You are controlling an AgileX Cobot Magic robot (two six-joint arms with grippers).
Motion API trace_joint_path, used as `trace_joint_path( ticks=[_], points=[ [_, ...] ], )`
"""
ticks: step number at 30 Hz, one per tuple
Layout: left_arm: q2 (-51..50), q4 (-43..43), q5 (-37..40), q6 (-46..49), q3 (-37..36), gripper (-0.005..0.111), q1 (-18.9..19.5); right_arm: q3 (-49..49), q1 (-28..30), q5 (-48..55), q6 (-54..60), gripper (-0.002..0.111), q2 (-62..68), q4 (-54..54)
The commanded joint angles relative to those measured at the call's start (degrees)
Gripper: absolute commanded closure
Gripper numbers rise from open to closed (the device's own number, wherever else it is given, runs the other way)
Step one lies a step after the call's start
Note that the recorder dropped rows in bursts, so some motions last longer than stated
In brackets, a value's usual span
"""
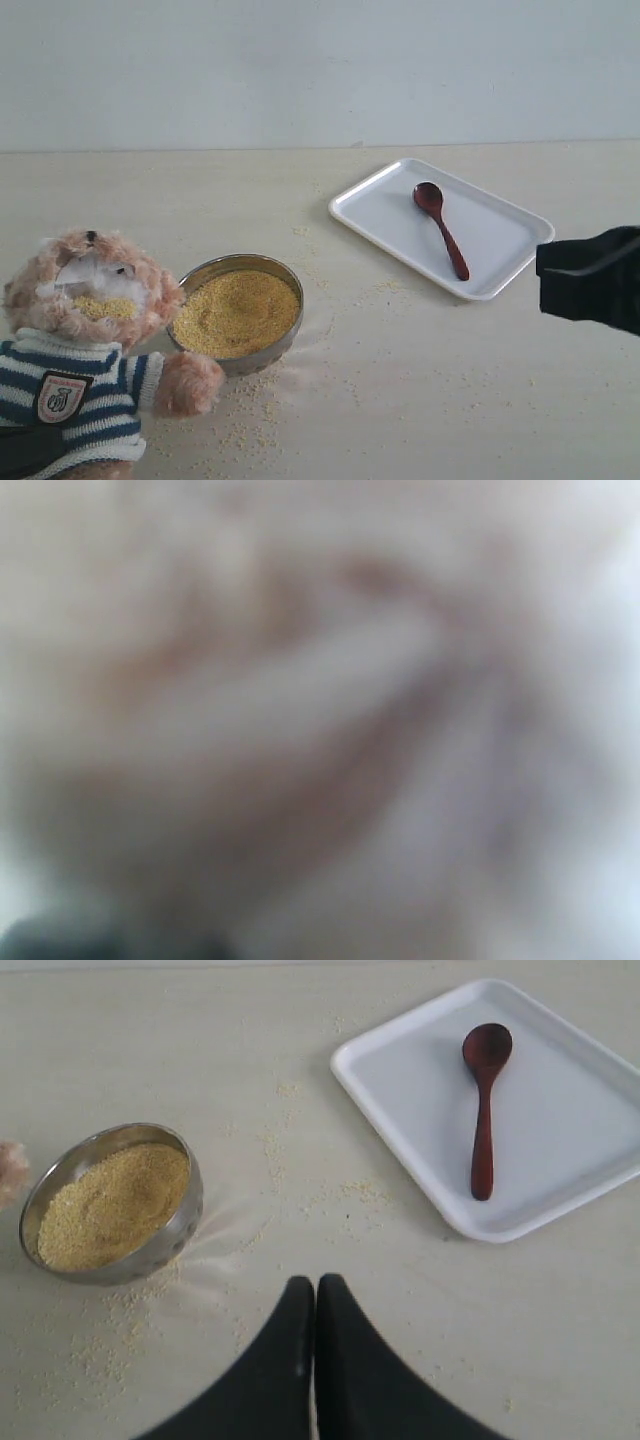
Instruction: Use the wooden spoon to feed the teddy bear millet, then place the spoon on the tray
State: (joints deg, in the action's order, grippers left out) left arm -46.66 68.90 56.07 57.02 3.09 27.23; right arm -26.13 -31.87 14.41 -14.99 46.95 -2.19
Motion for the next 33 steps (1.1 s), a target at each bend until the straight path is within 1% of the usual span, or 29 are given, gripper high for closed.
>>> trace_joint_path(
  ticks=[1, 16, 21, 26, 29, 33],
  points=[
    [0.48, 1.10, 0.66, 0.41, -0.11, 0.102, 0.17, 0.47, -0.08, 2.65, -0.09, 0.108, -2.49, -0.05],
    [0.48, 1.10, 0.66, 0.41, -0.11, 0.102, 0.17, 0.47, -0.08, 2.65, -0.21, 0.108, -3.32, -0.05],
    [0.48, 1.10, 0.66, 0.41, -0.11, 0.102, 0.17, 0.47, 0.05, 2.53, -0.19, 0.108, -7.75, -0.05],
    [0.48, 1.10, 0.66, 0.41, -0.11, 0.102, 0.17, 0.47, 0.05, 2.53, -0.12, 0.108, -15.43, 0.45],
    [0.48, 1.10, 0.66, 0.41, -0.11, 0.102, 0.17, 0.47, 2.15, 3.56, 0.01, 0.108, -20.55, 0.57],
    [0.48, 1.10, 0.66, 0.41, -0.11, 0.102, 0.17, 0.47, 8.32, 9.90, 0.16, 0.108, -26.17, 0.57]
  ],
)
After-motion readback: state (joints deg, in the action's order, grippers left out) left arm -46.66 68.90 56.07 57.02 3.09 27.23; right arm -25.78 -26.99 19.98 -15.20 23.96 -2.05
